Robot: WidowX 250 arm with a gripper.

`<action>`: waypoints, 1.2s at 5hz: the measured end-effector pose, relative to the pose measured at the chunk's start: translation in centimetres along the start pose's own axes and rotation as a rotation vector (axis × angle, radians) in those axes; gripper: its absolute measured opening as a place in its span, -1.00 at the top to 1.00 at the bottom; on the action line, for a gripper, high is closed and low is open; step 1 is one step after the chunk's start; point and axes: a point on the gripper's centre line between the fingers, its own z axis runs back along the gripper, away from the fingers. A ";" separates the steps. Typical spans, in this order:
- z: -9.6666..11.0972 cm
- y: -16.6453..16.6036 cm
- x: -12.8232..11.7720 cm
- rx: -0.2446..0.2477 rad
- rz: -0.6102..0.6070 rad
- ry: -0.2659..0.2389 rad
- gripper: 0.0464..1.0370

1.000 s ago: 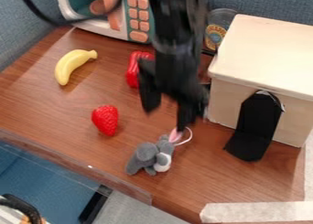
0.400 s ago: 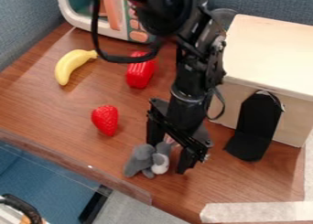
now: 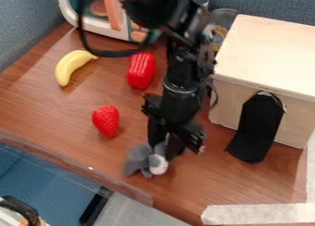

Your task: Move the gray doll from the table to the top of the drawer

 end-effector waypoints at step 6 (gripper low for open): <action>16.0 -3.7 11.4 -0.212 -0.017 -0.279 0.70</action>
